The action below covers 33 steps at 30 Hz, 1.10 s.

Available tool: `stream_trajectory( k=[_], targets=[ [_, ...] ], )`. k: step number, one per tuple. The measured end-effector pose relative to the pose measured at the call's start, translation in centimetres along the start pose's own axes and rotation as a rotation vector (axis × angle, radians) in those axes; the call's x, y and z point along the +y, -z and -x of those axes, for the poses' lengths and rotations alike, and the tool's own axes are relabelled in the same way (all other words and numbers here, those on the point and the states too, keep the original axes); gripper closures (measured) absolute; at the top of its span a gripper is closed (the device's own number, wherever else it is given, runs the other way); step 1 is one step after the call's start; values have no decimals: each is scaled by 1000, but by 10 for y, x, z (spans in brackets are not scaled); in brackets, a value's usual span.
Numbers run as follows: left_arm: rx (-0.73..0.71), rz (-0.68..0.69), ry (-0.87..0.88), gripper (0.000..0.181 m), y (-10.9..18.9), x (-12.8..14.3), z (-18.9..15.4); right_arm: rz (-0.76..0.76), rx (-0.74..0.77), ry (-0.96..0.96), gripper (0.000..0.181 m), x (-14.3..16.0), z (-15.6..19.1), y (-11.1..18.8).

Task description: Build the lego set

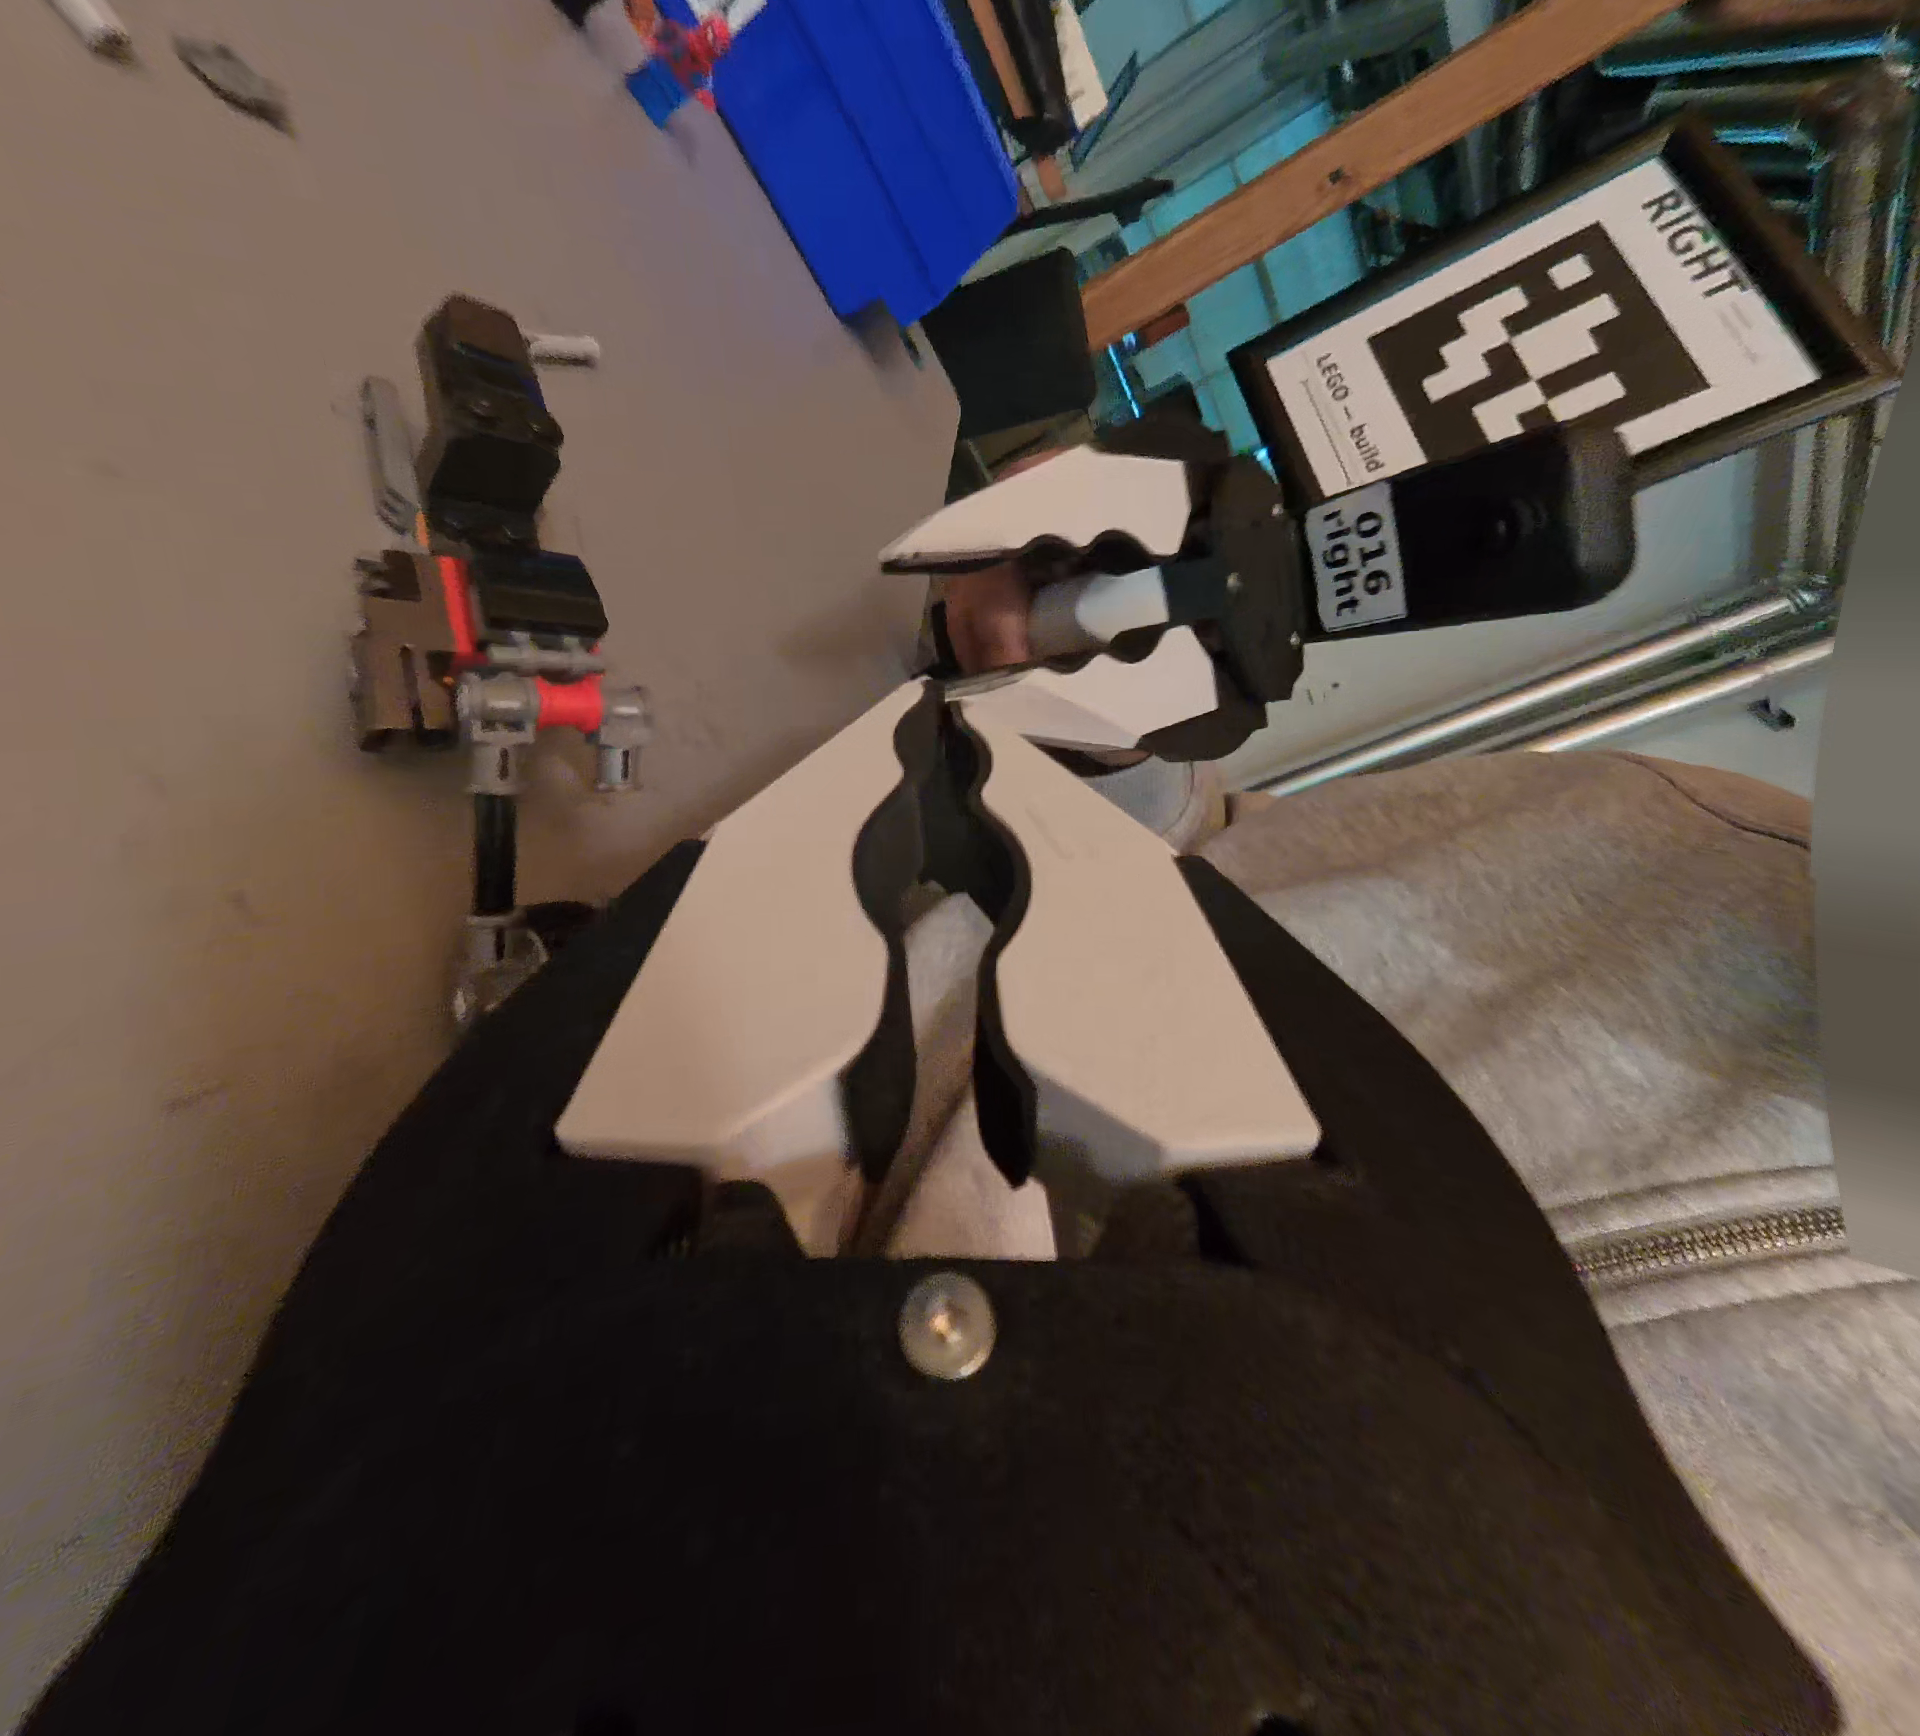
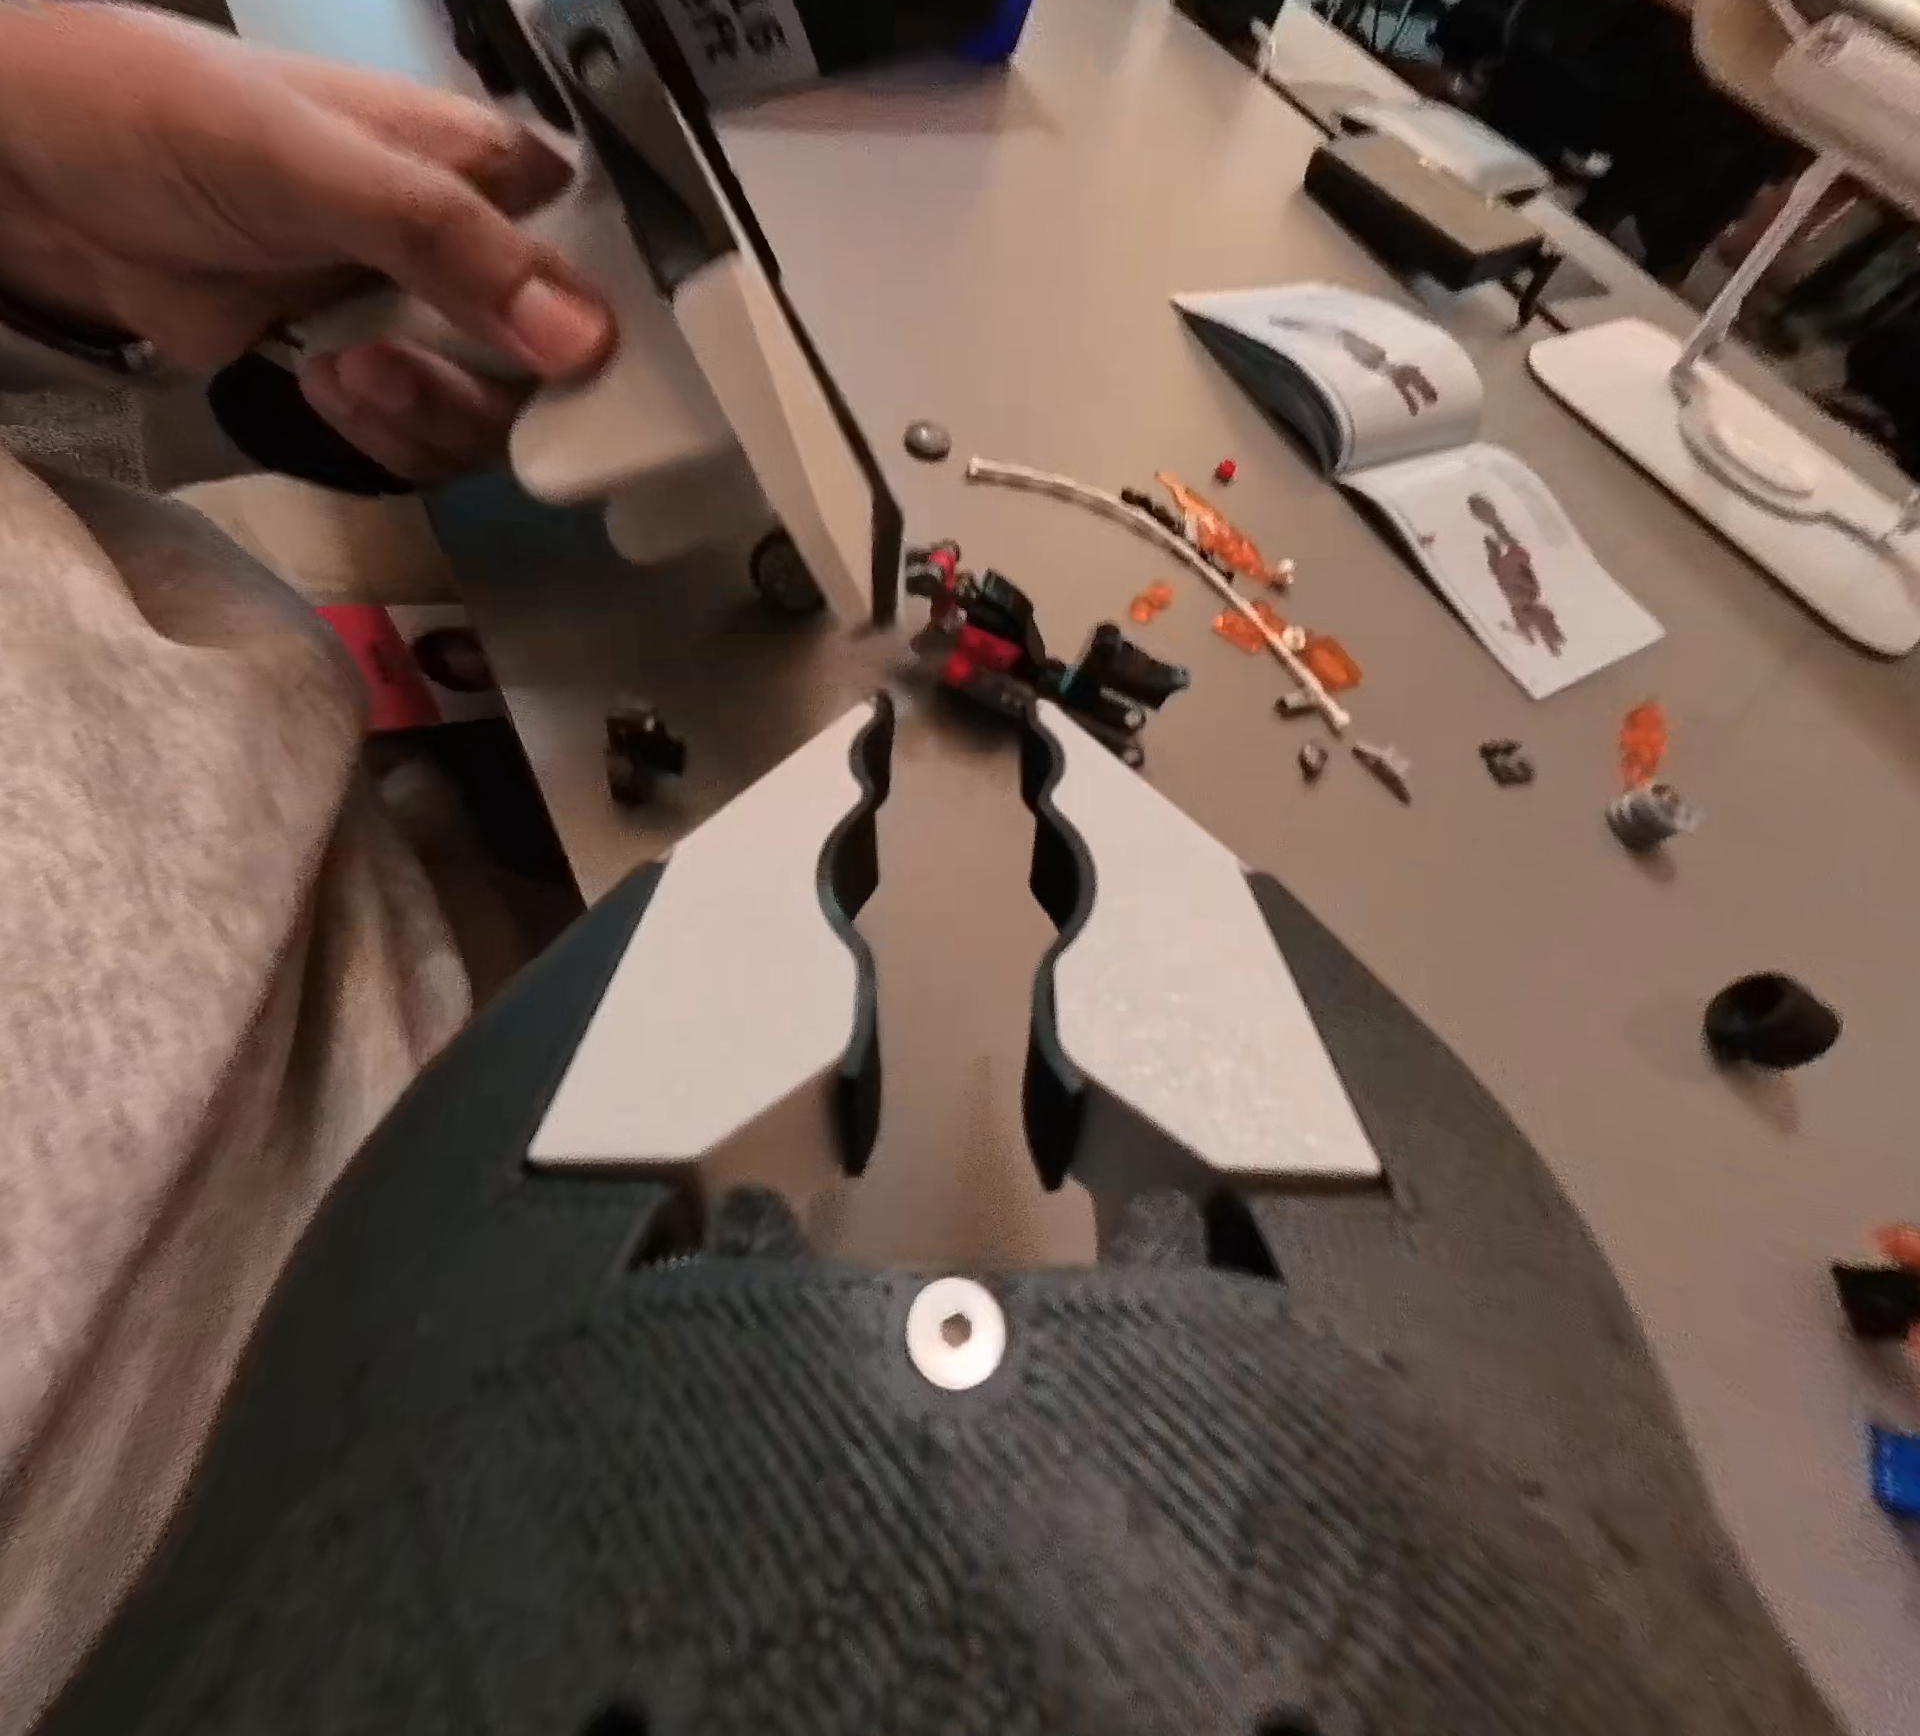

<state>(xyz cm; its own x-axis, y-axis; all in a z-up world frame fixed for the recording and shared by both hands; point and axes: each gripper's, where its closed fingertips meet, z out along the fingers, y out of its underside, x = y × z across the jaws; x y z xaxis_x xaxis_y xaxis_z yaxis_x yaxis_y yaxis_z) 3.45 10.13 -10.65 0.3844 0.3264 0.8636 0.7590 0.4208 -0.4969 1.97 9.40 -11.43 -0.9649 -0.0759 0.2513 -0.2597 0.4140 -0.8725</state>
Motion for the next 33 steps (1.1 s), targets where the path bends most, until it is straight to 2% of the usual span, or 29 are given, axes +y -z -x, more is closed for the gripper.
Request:
stream_trajectory(
  k=[3, 7, 13, 15, 17, 19, 22, 24, 28, 33],
  targets=[
    [8, -45, -18, 181, 11, -11, -3, 44, -31, -20, 153, 14, 5, 5],
    [-16, -72, -40, 181, 24, -18, 0, 27, -185, -10, 144, 17, 40, 10],
    [-17, -35, -56, 181, 24, -13, -1, 56, -273, 47, 140, 17, 66, -8],
    [-8, -12, -79, 177, 23, -8, -5, 114, -283, 55, 147, 22, 68, -17],
    [-3, 2, -113, 172, 24, -4, -9, 163, -287, 65, 166, 28, 66, -21],
    [-11, 16, -164, 166, 26, 0, -11, 135, -264, 37, 166, 23, 59, -21],
    [-48, 30, -261, 158, 27, 6, -9, 54, -249, -125, 167, 8, 44, -15],
    [-58, 28, -341, 157, 25, 9, -12, -35, -272, -298, 167, -6, 35, -9],
    [-71, 29, -541, 146, 17, 14, -24, -223, -491, -691, 167, -36, 33, 8],
    [-120, 98, -790, 133, 14, 31, -33, -218, -755, -970, 167, -38, 42, 18]
  ],
)
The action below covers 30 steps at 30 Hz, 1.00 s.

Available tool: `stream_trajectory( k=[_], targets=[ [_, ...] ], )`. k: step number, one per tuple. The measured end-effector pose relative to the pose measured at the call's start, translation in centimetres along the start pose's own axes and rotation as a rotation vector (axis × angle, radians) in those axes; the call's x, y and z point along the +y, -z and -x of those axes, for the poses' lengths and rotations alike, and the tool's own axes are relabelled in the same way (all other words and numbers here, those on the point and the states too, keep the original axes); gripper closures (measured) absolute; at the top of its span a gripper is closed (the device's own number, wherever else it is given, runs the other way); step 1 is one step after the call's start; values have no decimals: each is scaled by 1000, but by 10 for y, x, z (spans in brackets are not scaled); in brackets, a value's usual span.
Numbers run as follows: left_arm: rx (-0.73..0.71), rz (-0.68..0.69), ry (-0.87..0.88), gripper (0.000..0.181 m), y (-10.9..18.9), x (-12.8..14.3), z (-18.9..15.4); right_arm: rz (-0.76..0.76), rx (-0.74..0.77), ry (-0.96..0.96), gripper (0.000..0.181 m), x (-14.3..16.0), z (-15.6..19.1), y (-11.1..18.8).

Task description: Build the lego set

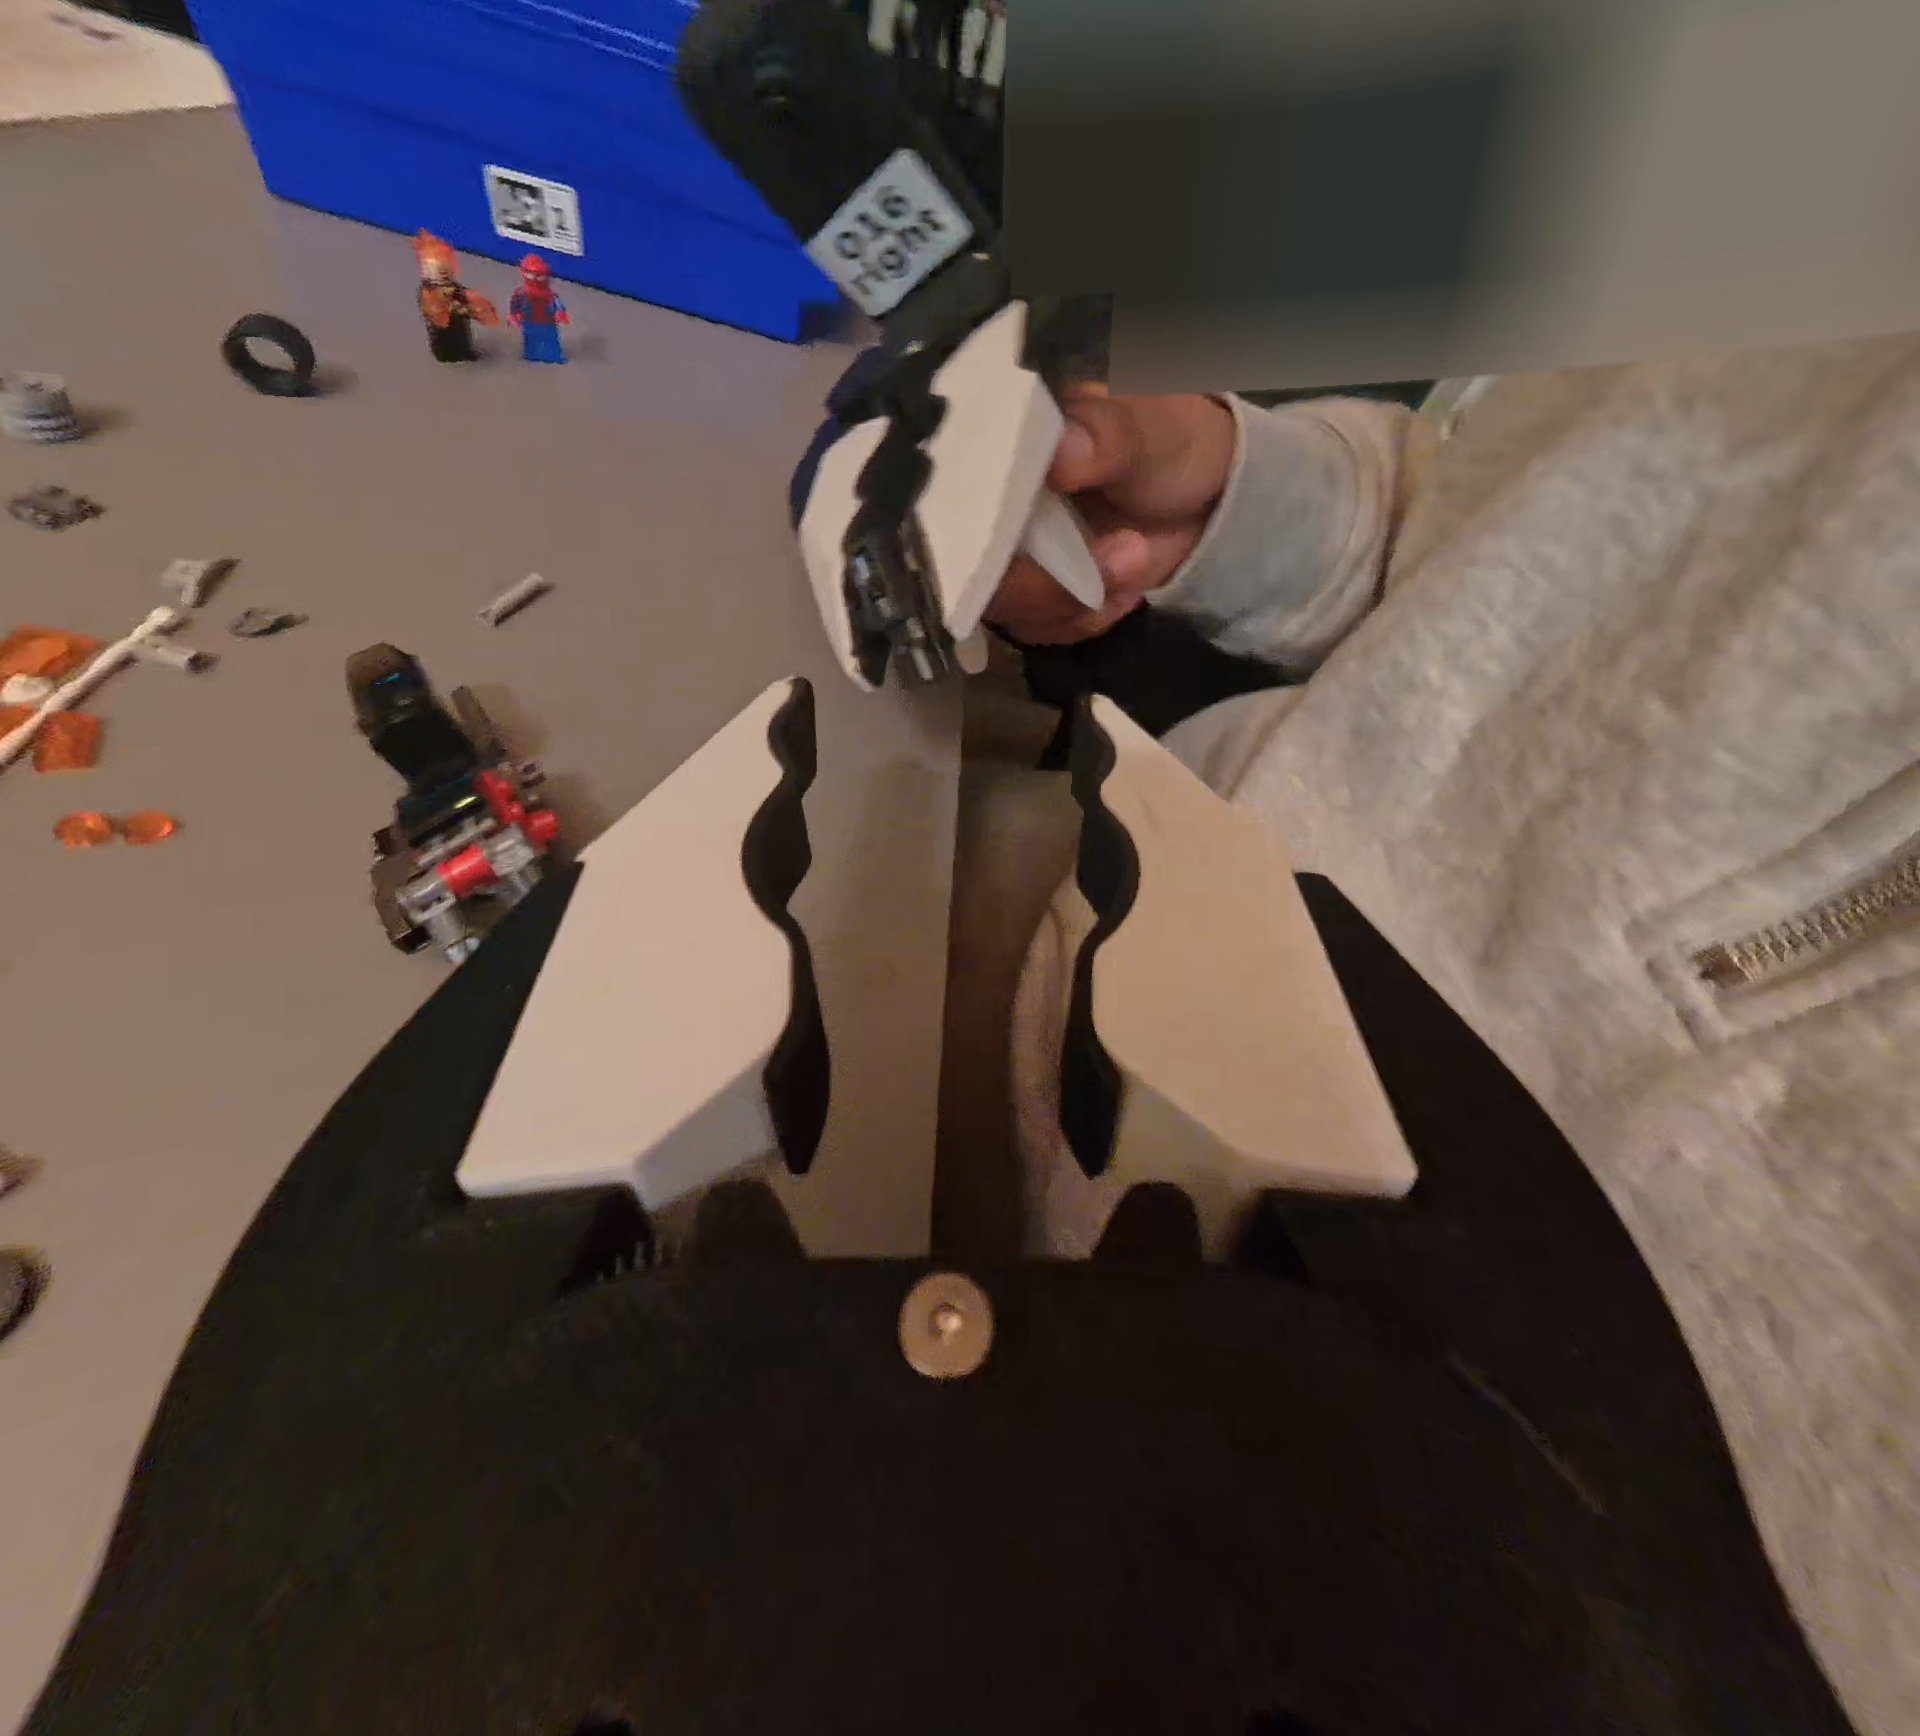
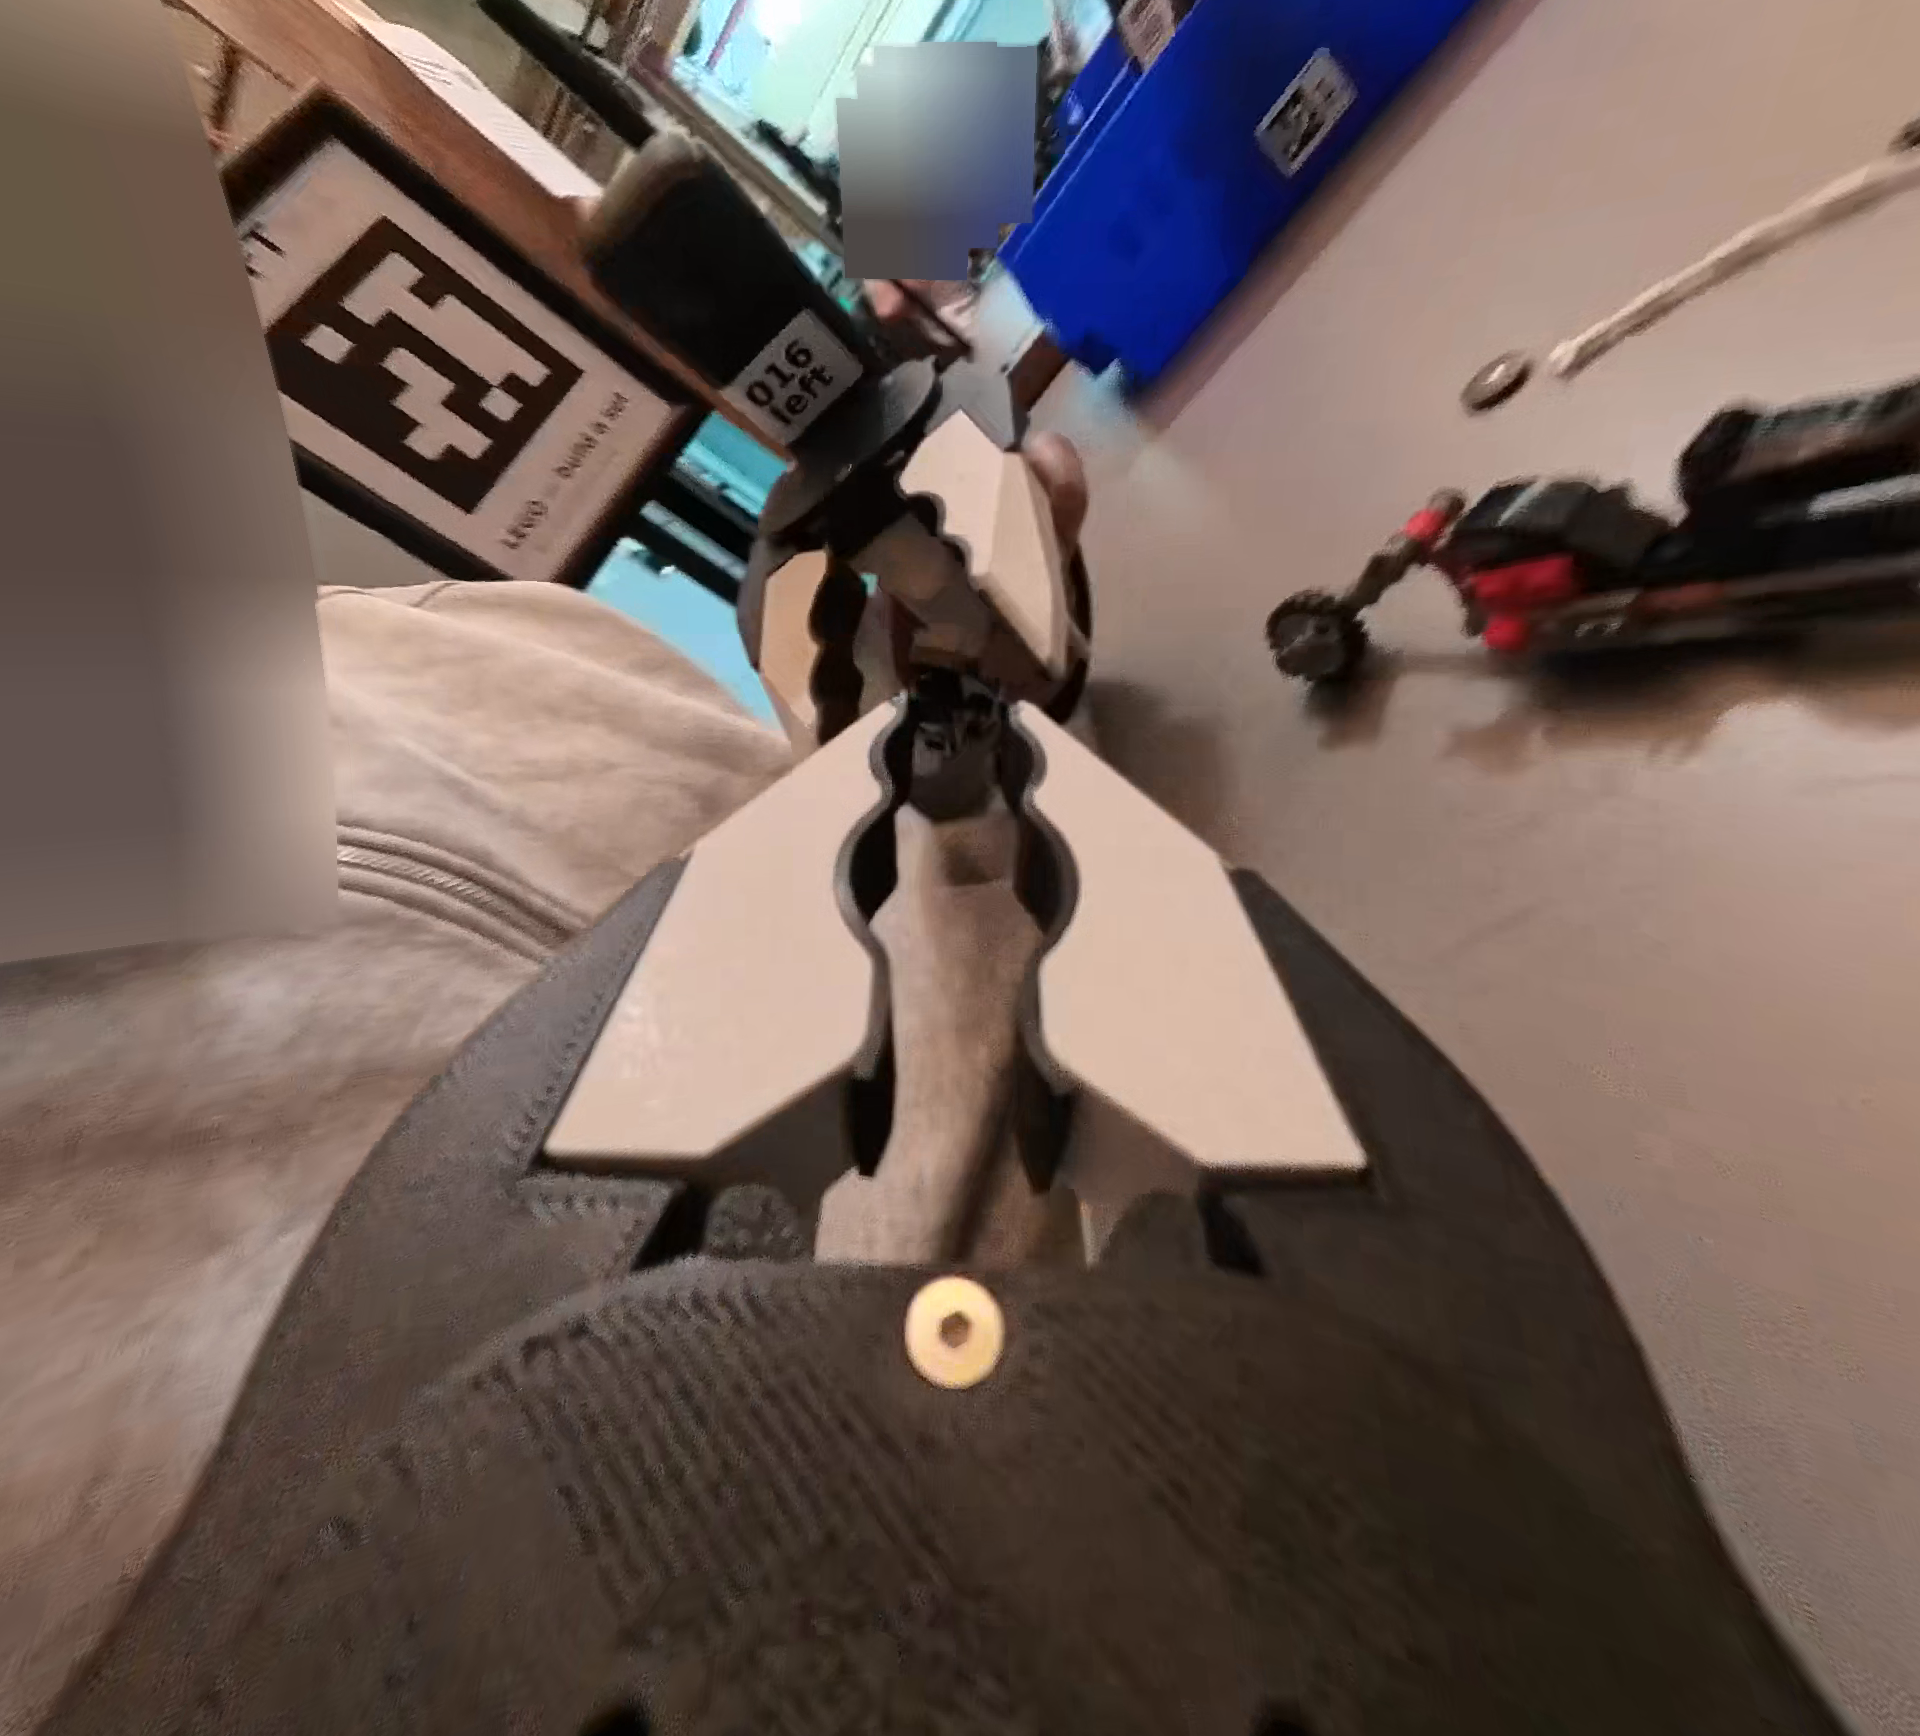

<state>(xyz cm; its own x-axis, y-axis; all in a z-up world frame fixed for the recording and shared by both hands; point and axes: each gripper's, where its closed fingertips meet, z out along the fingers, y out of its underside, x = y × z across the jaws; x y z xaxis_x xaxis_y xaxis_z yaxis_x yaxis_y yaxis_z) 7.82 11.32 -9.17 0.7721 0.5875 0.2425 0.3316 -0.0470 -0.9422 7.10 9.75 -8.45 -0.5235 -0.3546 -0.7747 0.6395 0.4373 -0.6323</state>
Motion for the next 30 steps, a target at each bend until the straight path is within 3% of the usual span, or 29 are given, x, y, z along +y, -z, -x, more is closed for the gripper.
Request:
stream_trajectory(
  k=[9, 15, 30],
  targets=[
    [102, 28, -71, 128, -7, 5, -27, 274, -188, -242, 167, 42, 15, -10],
    [166, 30, -75, 136, -6, 4, -38, 268, -237, -307, 167, 43, 13, -13],
    [88, 27, -105, 153, -5, 4, -27, 249, -278, -369, 167, 38, 13, -12]
  ],
)
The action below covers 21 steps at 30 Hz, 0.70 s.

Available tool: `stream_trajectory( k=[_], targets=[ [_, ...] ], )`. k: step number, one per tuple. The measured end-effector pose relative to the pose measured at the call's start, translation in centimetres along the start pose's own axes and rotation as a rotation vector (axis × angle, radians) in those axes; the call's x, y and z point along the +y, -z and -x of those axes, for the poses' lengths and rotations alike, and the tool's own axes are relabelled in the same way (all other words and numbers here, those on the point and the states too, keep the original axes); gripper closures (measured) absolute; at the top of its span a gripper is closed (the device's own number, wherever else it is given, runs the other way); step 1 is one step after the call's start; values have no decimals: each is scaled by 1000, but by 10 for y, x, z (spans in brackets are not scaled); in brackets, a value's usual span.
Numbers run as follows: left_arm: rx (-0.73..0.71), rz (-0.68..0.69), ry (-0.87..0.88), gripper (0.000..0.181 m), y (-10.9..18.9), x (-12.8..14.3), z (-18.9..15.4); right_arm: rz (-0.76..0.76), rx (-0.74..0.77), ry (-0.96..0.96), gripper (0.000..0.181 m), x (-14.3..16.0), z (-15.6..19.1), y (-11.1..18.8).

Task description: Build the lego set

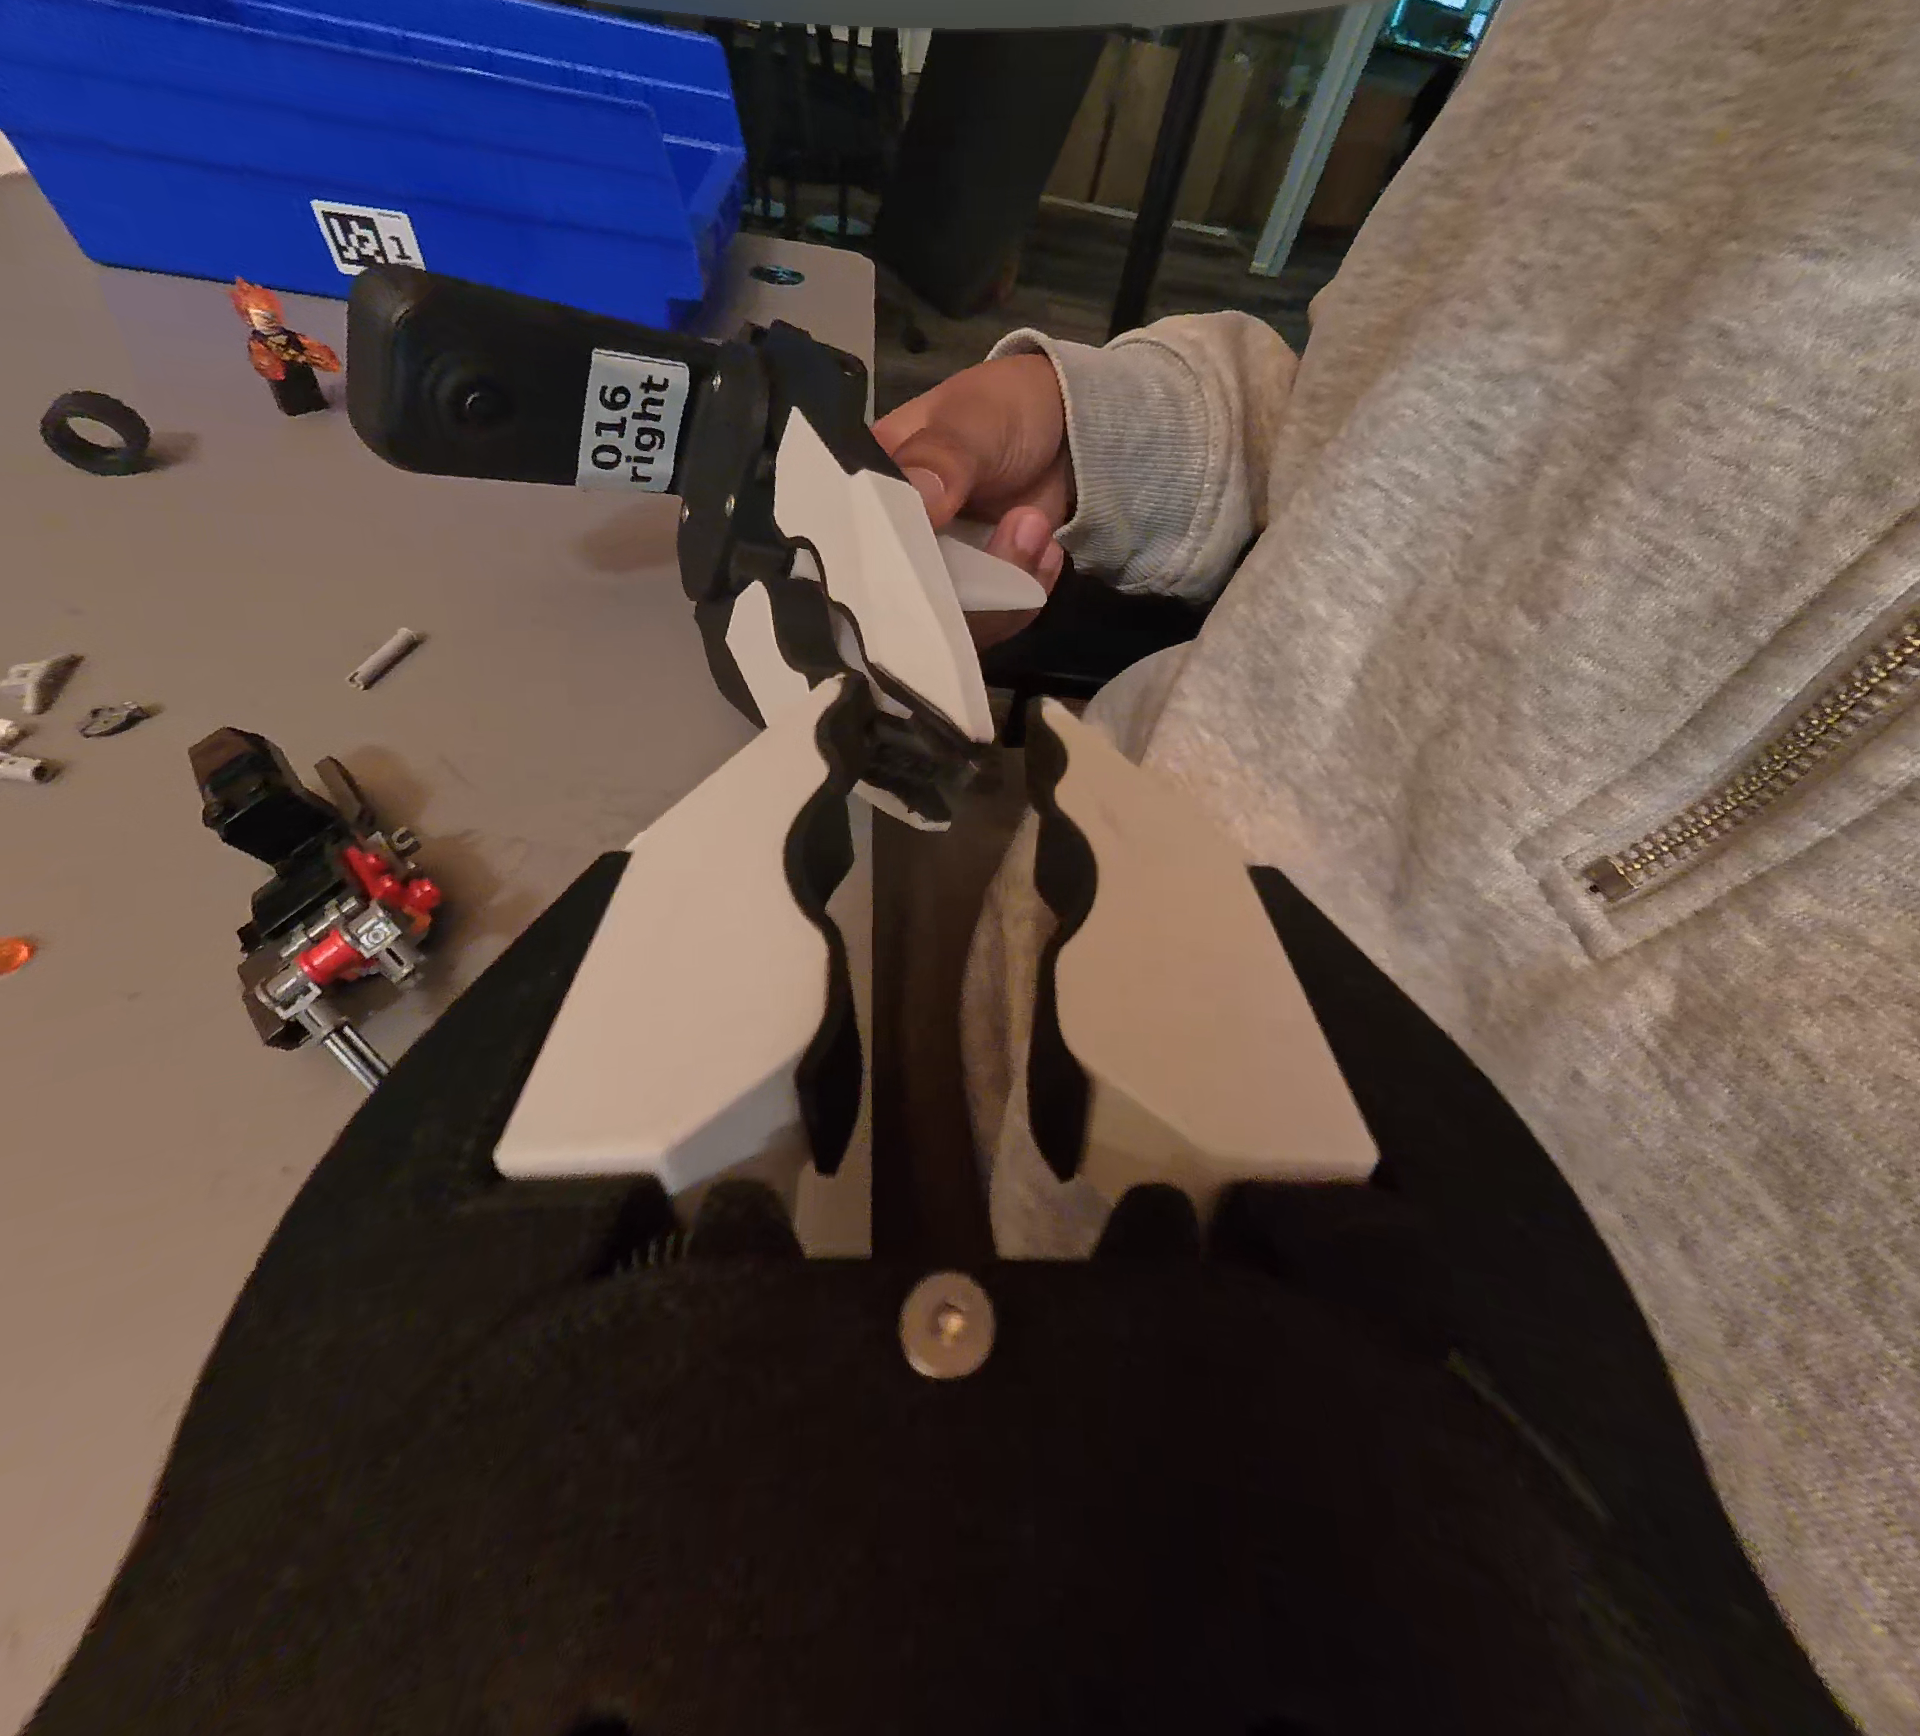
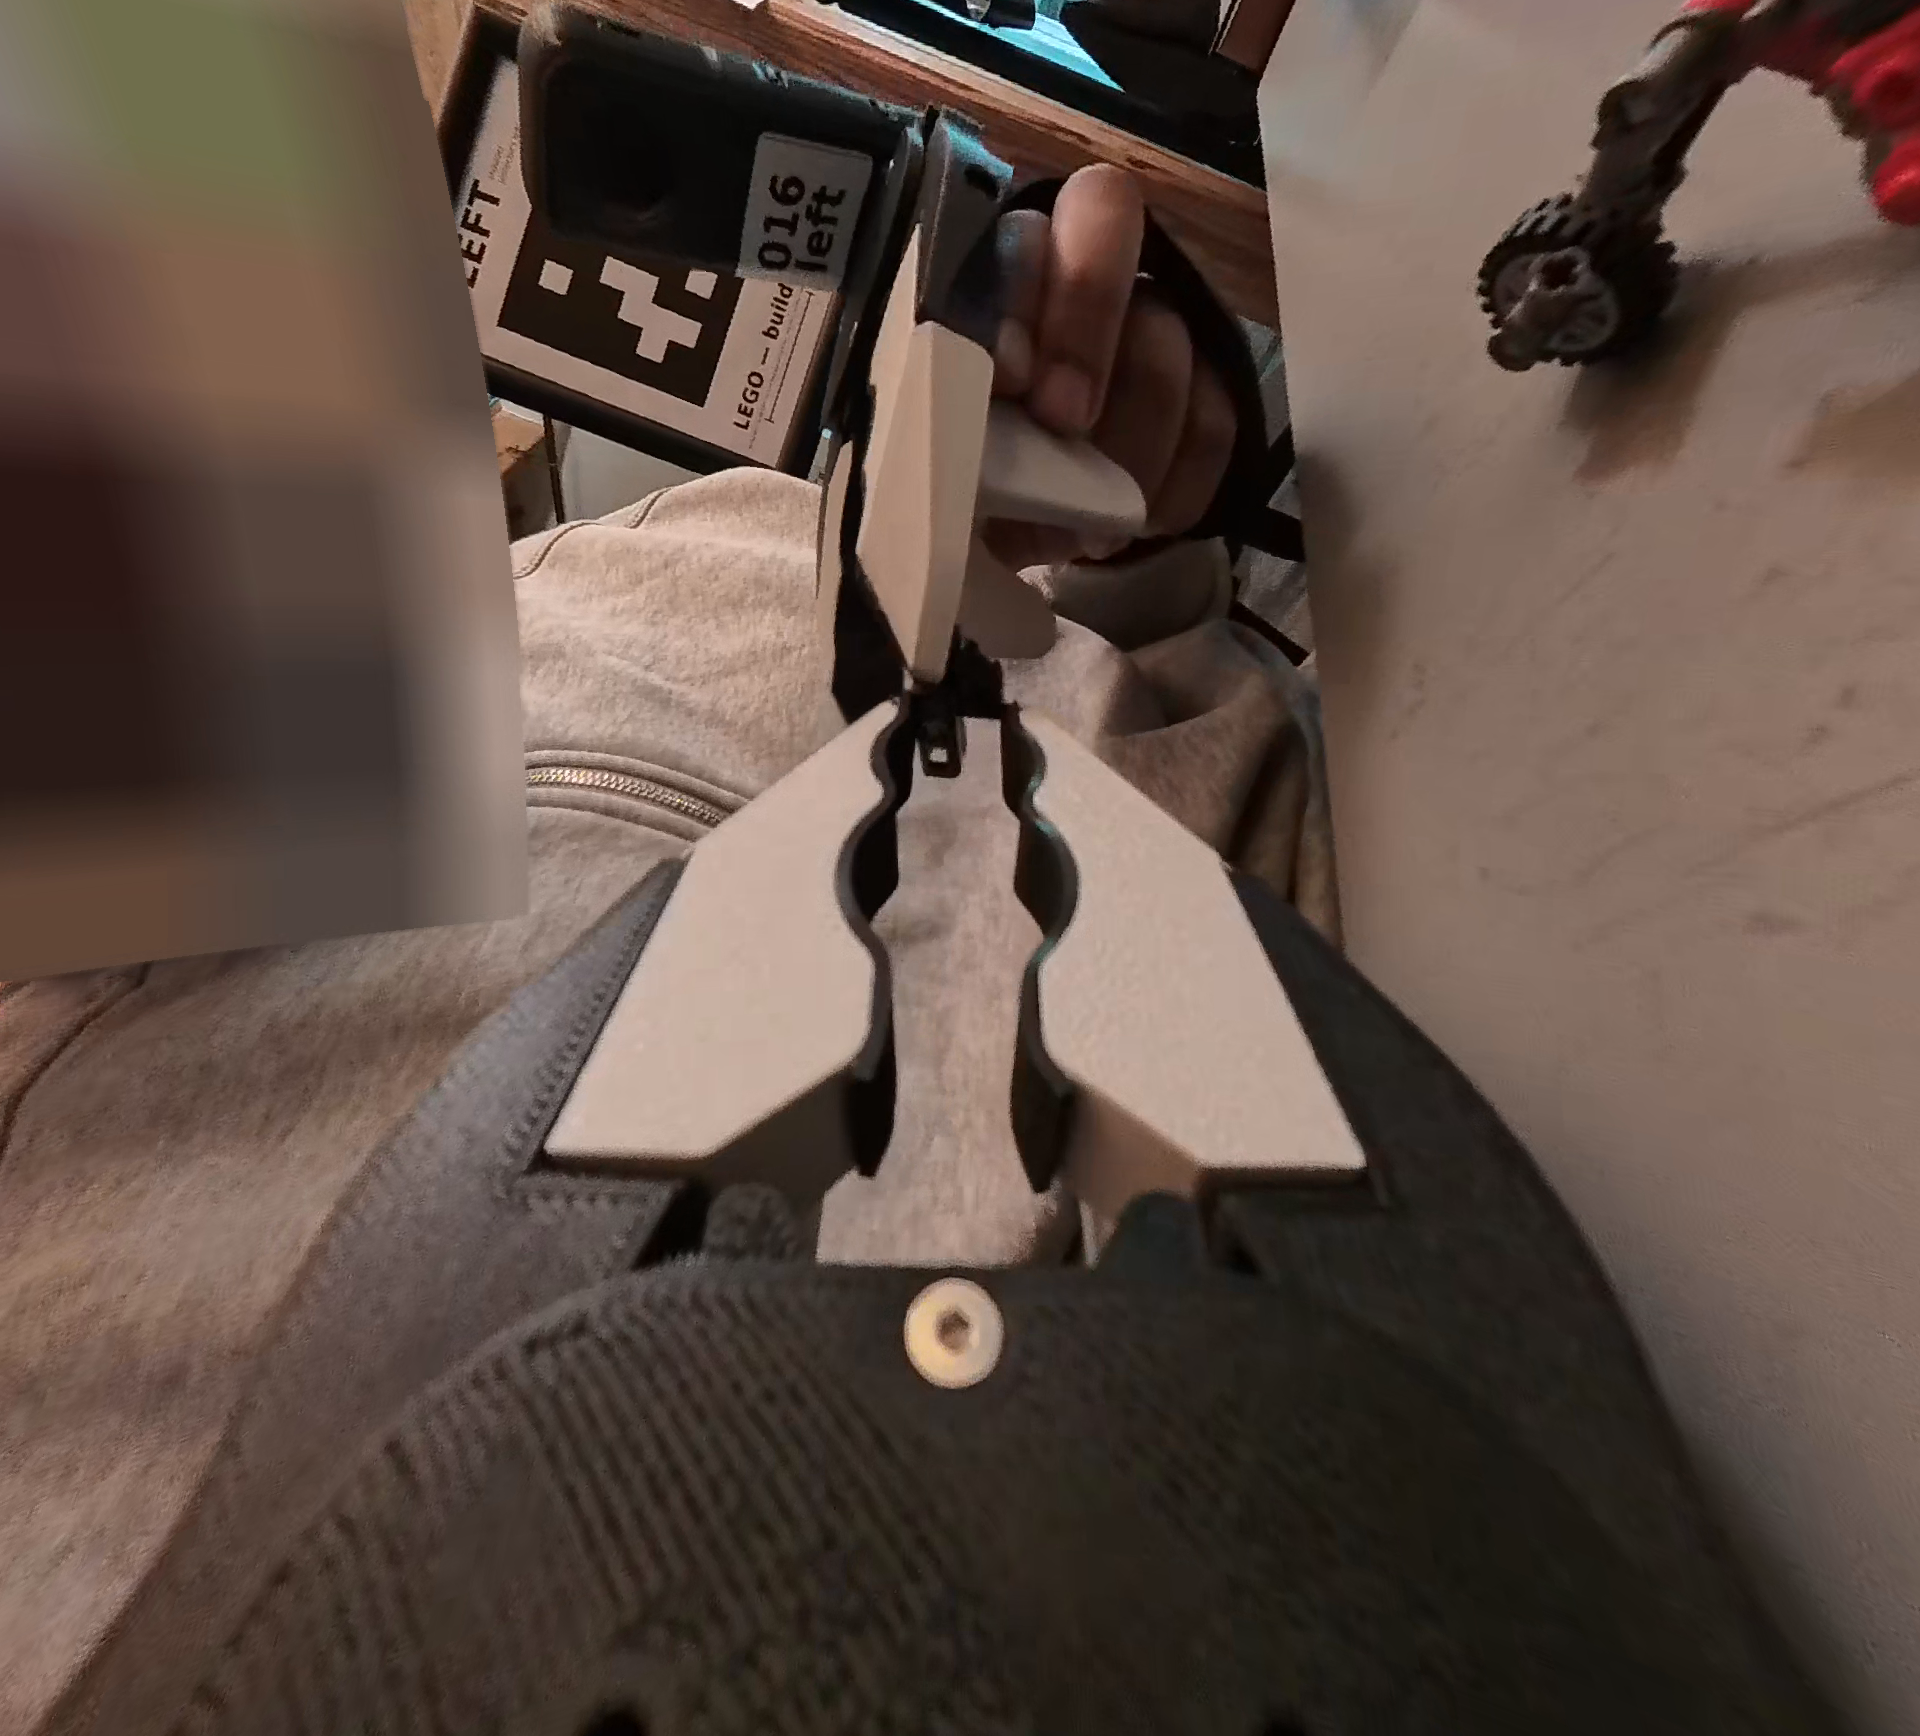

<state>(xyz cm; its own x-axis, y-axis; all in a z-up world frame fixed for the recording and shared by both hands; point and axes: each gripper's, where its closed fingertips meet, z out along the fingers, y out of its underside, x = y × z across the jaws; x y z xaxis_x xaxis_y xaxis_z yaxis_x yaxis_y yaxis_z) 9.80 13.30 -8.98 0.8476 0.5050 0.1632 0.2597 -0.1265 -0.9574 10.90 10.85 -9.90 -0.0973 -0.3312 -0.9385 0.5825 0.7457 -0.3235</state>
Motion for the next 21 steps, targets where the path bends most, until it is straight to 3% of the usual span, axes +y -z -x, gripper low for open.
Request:
stream_trajectory(
  k=[16, 21],
  targets=[
    [-74, -2, -21, 153, 0, 1, 10, -69, -59, -8, 167, -6, 8, 6],
    [-67, -155, 109, 154, 12, -14, 22, -241, -76, 125, 133, -35, 23, 23]
  ],
)
